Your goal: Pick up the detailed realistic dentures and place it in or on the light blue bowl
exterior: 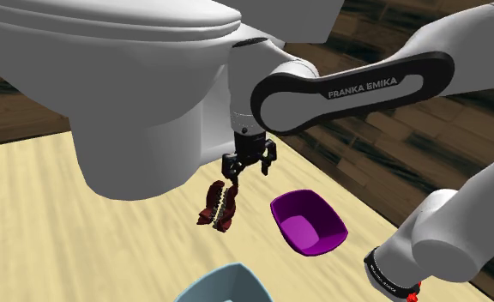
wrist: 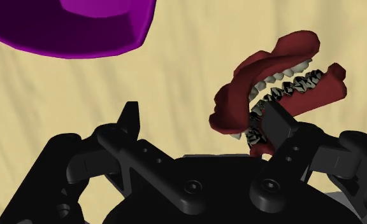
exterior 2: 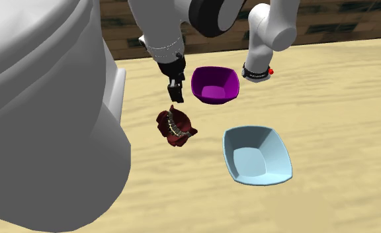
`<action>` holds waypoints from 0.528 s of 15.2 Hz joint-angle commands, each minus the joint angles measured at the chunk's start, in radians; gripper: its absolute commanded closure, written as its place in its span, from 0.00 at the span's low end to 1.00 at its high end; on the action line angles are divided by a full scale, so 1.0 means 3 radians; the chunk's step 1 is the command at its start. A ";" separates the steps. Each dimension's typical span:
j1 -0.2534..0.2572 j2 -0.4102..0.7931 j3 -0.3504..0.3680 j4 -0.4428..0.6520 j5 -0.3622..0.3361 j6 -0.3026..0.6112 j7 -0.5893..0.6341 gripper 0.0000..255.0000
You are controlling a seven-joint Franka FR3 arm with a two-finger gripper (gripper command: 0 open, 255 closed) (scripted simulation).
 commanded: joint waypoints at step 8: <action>0.0122 0.0686 0.0135 0.0302 -0.0328 0.0210 0.0558 0.00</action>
